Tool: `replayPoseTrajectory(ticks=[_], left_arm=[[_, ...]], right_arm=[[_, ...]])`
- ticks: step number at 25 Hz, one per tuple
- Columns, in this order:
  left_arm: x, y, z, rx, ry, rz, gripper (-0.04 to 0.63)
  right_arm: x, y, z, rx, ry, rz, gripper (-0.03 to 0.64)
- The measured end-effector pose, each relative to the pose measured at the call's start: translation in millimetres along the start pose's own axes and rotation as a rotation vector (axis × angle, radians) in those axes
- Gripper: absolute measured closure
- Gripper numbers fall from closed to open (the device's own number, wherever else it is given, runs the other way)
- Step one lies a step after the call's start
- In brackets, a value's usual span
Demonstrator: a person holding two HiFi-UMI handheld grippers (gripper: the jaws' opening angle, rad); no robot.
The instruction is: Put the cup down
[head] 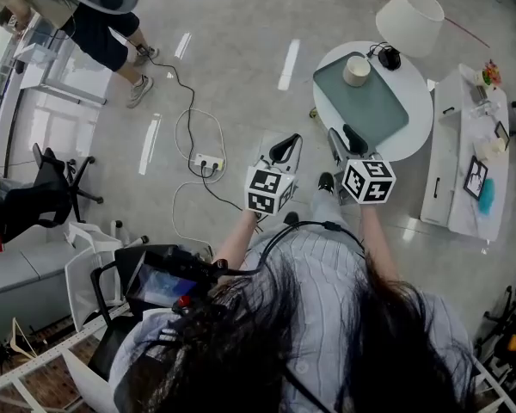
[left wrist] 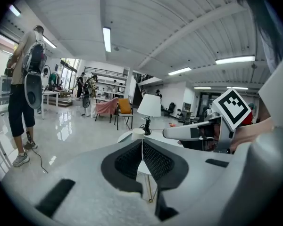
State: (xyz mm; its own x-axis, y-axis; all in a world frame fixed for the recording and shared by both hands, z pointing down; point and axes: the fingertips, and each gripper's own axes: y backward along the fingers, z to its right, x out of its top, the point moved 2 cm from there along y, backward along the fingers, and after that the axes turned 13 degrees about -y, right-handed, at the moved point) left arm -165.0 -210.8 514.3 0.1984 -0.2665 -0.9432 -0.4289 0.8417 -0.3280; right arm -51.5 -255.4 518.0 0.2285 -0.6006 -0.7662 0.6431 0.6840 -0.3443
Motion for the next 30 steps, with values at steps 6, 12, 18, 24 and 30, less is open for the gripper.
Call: replayPoseTrajectory(ticks=[6,12,18,24,30], left_arm=[[-17,38,17,-0.047,0.017,0.005,0.578],[-30,58,35,-0.098,0.046,-0.003,0.578],[-35,61,61,-0.130,0.068,0.000,0.578],[-36,74,82,-0.155,0.084,0.008,0.578],[-26,83,104,-0.162,0.089,0.028,0.578]], right_arm=[[-29,32,-33,-0.018,-0.004,0.020,0.439],[-51,62,-53,-0.055,-0.002,0.022,0.462],[-62,92,-48,-0.088,-0.002,0.034,0.490],[-71,118,-53,-0.096,-0.025,0.052,0.517],[-79,145,-53,-0.082,-0.034,0.045,0.534]])
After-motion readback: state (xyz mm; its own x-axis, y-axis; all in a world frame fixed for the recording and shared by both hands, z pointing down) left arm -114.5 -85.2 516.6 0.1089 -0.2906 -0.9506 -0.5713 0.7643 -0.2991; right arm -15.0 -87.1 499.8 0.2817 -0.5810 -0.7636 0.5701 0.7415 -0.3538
